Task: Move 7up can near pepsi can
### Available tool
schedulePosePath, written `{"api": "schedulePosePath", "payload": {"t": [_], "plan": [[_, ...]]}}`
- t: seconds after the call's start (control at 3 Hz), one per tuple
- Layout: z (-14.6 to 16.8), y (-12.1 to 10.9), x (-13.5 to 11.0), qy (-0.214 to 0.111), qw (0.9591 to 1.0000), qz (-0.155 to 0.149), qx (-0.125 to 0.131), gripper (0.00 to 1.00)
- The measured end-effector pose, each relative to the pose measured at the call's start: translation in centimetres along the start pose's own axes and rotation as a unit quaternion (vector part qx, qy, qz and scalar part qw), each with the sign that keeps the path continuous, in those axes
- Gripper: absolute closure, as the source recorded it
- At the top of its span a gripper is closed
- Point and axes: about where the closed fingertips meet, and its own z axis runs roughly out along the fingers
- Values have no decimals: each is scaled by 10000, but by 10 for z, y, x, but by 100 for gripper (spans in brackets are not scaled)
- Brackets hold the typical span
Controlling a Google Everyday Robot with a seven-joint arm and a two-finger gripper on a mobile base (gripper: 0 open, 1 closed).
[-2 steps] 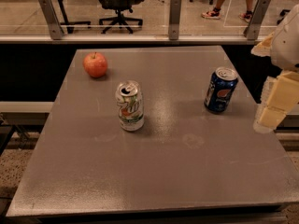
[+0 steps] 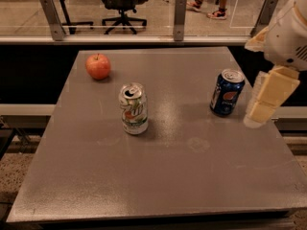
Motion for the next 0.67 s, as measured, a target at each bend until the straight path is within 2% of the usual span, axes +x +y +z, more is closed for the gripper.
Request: {"api": "schedulePosePath", "payload": {"t": [0.67], "plan": [[29,-19,-66,-732,9971,-203,-25,0]]}}
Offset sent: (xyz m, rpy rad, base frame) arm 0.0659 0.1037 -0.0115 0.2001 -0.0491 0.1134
